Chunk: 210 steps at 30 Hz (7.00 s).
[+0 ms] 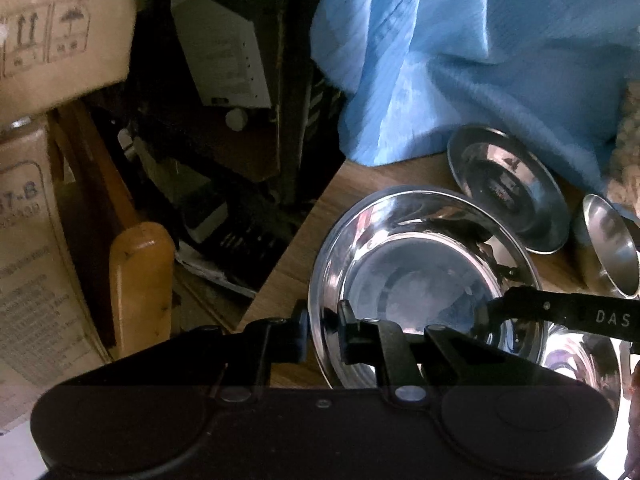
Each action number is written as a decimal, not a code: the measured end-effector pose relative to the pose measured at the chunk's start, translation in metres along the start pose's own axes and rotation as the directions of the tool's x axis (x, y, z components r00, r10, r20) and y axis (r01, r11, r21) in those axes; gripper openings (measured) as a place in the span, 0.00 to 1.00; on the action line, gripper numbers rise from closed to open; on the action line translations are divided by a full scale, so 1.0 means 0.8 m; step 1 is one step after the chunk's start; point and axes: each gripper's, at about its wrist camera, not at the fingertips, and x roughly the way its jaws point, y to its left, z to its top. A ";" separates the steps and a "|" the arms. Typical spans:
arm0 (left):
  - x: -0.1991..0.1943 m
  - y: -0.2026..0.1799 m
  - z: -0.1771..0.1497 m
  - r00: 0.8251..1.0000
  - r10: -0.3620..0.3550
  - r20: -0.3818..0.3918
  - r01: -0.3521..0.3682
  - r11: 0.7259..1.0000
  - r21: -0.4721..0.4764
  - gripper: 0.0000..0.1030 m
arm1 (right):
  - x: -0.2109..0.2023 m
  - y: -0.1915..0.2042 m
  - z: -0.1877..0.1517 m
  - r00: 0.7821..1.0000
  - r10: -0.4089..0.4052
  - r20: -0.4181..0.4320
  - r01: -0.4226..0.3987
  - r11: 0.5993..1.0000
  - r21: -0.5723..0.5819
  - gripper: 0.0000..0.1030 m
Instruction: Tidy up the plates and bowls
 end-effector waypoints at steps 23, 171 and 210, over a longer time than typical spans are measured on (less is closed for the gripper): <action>-0.051 -0.113 -0.026 0.989 -0.143 0.042 0.137 0.984 0.111 0.16 | -0.134 -0.063 -0.055 0.985 -0.112 0.129 0.114 0.993 -0.012 0.11; 0.074 -0.089 0.081 0.991 -0.128 0.038 0.124 0.987 0.100 0.35 | 0.052 0.007 0.107 0.910 -0.358 0.210 0.364 0.931 0.007 0.80; 0.078 -0.080 0.076 0.994 -0.108 0.005 0.107 0.994 0.020 0.22 | 0.048 -0.022 0.123 0.965 -0.261 0.029 0.263 0.961 -0.084 0.24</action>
